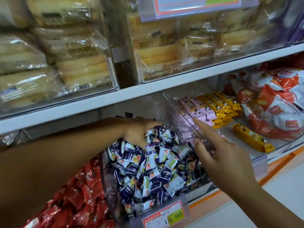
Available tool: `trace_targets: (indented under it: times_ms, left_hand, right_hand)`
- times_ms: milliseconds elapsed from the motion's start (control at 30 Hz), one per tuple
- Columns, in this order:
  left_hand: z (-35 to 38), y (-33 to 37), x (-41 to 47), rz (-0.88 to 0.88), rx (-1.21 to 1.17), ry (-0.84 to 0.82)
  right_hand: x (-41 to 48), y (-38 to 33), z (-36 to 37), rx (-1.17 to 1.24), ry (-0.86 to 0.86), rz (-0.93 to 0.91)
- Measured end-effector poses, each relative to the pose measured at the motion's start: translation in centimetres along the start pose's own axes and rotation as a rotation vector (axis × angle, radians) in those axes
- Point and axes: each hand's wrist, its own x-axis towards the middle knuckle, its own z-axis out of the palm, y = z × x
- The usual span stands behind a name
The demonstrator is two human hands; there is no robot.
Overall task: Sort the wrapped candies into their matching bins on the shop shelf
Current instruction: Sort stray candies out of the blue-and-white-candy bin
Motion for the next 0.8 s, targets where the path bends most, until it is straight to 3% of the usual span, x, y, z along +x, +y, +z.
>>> trace_targets:
  times_ms: [233, 367, 467, 567, 667, 800]
  left_hand:
    - [-2.0, -3.1, -4.0, -0.083, 0.143, 0.032]
    - [-2.6, -1.9, -3.9, 0.079, -0.075, 0.310]
    - [-1.4, 0.2, -2.4, 0.078, -0.015, 0.175]
    - [-0.2, 0.6, -0.7, -0.055, 0.057, -0.008]
    - [0.1, 0.9, 0.0, -0.068, 0.061, 0.028]
    - [0.4, 0.4, -0.3, -0.026, -0.108, 0.145]
  right_hand:
    - [-0.1, -0.2, -0.2, 0.022, -0.035, 0.018]
    - [-0.1, -0.3, -0.2, 0.014, -0.032, 0.030]
    - [-0.1, -0.2, -0.2, -0.012, -0.055, 0.043]
    - [0.0, -0.3, -0.2, -0.017, -0.071, 0.044]
    - [-0.1, -0.4, -0.1, -0.017, -0.061, 0.051]
    - [-0.1, -0.3, -0.1, -0.007, -0.050, 0.052]
